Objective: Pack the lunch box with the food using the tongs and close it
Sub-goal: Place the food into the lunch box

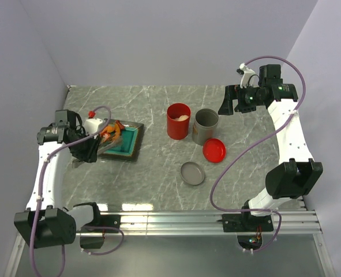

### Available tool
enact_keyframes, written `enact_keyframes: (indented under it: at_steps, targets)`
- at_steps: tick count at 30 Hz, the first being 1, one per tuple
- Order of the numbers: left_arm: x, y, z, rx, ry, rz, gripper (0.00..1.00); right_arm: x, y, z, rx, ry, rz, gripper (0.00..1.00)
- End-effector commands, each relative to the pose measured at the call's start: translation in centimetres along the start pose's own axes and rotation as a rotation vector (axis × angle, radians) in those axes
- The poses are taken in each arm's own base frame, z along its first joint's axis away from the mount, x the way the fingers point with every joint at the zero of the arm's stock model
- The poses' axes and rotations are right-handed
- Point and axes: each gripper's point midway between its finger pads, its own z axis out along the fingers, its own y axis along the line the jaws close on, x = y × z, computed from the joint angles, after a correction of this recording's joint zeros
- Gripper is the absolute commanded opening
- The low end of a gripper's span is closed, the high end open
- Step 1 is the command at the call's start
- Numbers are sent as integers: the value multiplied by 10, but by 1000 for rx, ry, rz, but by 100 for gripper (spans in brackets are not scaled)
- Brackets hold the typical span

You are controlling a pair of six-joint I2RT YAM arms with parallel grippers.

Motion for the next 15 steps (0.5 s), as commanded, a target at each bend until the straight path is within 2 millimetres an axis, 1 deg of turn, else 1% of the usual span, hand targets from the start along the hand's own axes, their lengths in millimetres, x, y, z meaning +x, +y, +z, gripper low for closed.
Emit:
enact_keyframes:
  at_steps: [1,2,4,5,6,7,9,10,11,12,13,14,15]
  targets:
    - [-31,-27,-33,107,-137,62,25,-7,3,-2,-22,-21,-5,100]
    - [-45,-32,-45,125,-183,76,25,-7,2,-1,-22,-21,-4,100]
    - [-66,-55,-55,207,-239,127,24,-9,3,-2,-23,-26,-4,100]
    - [-83,-59,-65,218,-278,128,24,-10,3,-3,-21,-30,-7,100]
    - [-99,-68,-70,243,-324,156,25,-10,3,-3,-18,-30,-6,100]
    - [-111,-84,-74,280,-343,201,24,-11,2,-4,-11,-35,-6,100]
    - [-144,-99,-83,320,-405,233,25,-15,2,-6,-2,-43,-12,100]
    - [-153,-114,-85,358,-419,269,25,-18,-1,-7,16,-49,-13,100]
    - [-169,-120,-86,382,-434,278,25,-24,0,-11,24,-64,-20,100]
    - [-178,-127,-86,401,-445,290,26,-26,-1,-11,30,-67,-22,100]
    - [-189,-140,-85,432,-459,321,26,-29,-2,-13,36,-73,-21,100]
    - [-204,-146,-78,454,-452,332,26,-31,-4,-13,52,-78,-21,100]
    - [-211,-154,-75,475,-448,346,26,-35,-5,-15,58,-86,-25,100]
